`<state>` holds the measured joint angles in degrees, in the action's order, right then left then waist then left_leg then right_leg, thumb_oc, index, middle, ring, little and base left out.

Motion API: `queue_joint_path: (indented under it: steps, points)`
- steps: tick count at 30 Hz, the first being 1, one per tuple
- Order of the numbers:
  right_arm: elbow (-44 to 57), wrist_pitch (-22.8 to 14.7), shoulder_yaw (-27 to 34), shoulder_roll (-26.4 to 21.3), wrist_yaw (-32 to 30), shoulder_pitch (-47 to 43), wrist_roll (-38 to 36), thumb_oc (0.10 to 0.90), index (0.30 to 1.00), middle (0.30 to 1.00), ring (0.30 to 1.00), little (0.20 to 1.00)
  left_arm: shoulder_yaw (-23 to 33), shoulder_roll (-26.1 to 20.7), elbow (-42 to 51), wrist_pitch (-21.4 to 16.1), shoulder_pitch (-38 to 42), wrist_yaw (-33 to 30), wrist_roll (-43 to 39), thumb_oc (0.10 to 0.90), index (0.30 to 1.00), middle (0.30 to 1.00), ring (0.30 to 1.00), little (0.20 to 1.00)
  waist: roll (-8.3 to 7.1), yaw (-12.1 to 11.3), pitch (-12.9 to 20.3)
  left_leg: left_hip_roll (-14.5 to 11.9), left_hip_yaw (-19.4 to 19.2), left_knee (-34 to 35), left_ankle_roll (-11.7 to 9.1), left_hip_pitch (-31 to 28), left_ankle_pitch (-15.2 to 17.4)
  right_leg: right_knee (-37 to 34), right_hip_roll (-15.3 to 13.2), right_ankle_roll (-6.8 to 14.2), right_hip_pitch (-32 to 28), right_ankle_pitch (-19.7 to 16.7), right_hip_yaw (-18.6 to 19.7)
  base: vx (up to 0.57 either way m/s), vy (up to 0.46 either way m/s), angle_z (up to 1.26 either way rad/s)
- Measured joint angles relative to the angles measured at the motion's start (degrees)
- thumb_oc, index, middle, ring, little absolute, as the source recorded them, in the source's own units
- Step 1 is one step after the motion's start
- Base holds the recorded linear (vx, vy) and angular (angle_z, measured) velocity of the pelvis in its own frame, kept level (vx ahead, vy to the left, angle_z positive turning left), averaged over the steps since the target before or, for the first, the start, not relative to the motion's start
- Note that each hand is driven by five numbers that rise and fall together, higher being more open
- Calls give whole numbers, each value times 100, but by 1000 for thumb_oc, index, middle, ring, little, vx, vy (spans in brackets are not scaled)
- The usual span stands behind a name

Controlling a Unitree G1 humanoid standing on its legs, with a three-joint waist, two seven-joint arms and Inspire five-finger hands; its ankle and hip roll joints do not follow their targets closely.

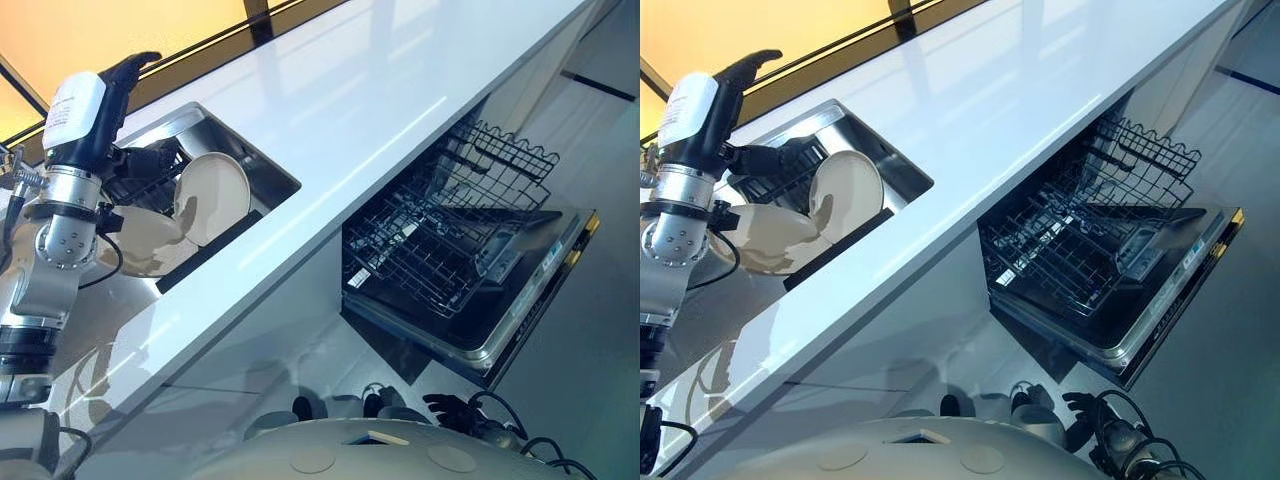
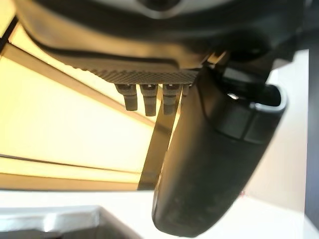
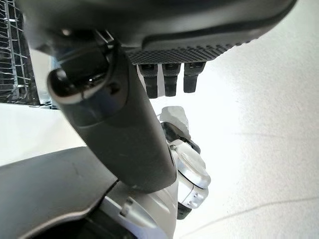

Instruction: Pick up plates and place into dishwasher.

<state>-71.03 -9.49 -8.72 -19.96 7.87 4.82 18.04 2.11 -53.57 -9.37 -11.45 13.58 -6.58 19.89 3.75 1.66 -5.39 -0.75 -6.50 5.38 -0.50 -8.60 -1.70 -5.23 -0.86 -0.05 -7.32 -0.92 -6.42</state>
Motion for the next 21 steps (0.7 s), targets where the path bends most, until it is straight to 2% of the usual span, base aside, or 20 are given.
queue_joint_path:
  steps: [6, 13, 17, 21]
  points:
    - [126, 67, -2, 7, 76, 20, -21, 800, 900, 900, 900, 900, -925, -657, -552, -120, 469, 546, 844, 800, 900, 900, 900, 900, -72, 63, 40, 75, -189, 3, 48, -32, 33, 2, -29, 70, 56, -50, 177, 58, 90, -16]
    - [240, 66, -3, 27, 128, -2, -32, 800, 900, 900, 900, 900, -1232, -908, -1235, -384, 620, 844, 932, 800, 900, 900, 900, 900, -194, 167, -7, 112, -476, 1, 146, 42, 75, 181, -67, 137, 329, -96, 386, 13, 80, -23]
    - [245, 65, -4, 76, 136, -5, -117, 800, 900, 900, 900, 900, -1396, -1033, -1441, -382, 912, 851, 907, 800, 900, 900, 900, 900, -330, 158, -143, 147, -552, -8, 187, 75, 74, 249, -106, 155, 431, -106, 389, 8, 53, -10]
    - [251, 66, -5, 77, 135, -54, -117, 800, 900, 900, 900, 900, -1412, -1033, -1469, -334, 1072, 839, 777, 800, 900, 900, 900, 900, -361, 150, -279, 195, -605, -26, 236, 138, 71, 342, -147, 176, 562, -117, 393, 5, 45, -6]
